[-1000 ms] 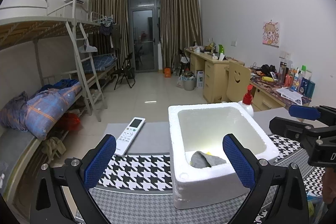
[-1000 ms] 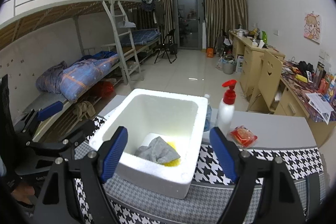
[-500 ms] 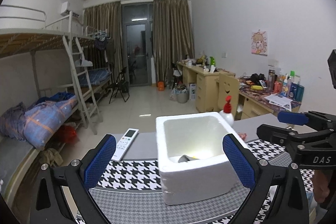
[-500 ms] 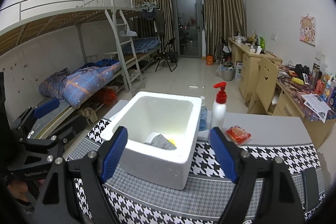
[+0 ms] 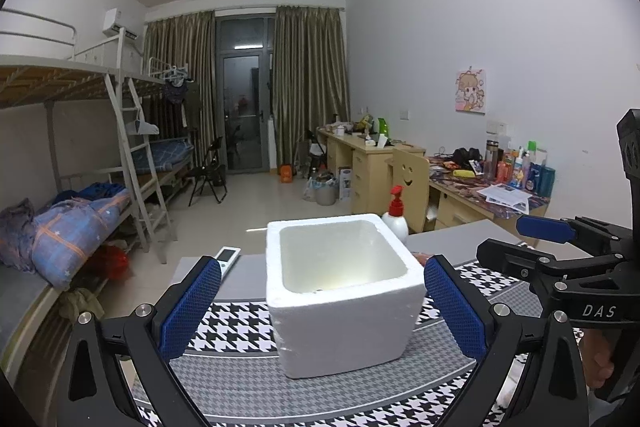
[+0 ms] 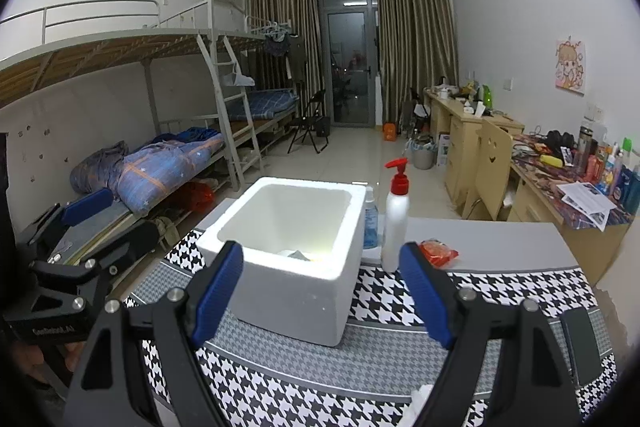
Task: Organize soft objects
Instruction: 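Withdraw both tools from the foam box back toward the table, then move both tools toward the tissue packet and blue mask on the runner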
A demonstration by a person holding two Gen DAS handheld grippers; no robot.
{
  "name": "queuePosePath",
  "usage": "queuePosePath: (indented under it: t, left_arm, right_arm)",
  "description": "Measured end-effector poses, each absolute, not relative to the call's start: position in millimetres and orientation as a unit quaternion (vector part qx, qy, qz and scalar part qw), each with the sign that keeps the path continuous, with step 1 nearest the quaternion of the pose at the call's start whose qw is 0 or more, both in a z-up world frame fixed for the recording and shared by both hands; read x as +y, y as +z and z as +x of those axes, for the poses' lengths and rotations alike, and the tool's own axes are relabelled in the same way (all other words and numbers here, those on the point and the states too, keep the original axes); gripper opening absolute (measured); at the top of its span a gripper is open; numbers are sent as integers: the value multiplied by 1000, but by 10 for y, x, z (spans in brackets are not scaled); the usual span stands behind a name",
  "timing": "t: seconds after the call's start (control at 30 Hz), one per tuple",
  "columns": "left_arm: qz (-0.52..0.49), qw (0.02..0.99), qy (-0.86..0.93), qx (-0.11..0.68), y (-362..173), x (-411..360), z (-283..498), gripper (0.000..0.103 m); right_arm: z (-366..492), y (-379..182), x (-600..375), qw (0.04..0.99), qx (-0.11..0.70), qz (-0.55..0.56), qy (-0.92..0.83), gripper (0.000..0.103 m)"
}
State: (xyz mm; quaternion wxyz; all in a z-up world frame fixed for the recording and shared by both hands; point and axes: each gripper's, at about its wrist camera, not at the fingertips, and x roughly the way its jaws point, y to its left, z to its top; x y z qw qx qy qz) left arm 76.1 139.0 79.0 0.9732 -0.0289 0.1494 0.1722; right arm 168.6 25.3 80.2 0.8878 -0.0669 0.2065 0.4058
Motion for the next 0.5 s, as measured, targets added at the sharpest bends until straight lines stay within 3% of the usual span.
queuePosePath:
  t: [0.5]
  left_arm:
    - [-37,979,150,130,661,1107,599,102]
  right_arm:
    - [1429,621,-94,901,183,-71,388,84]
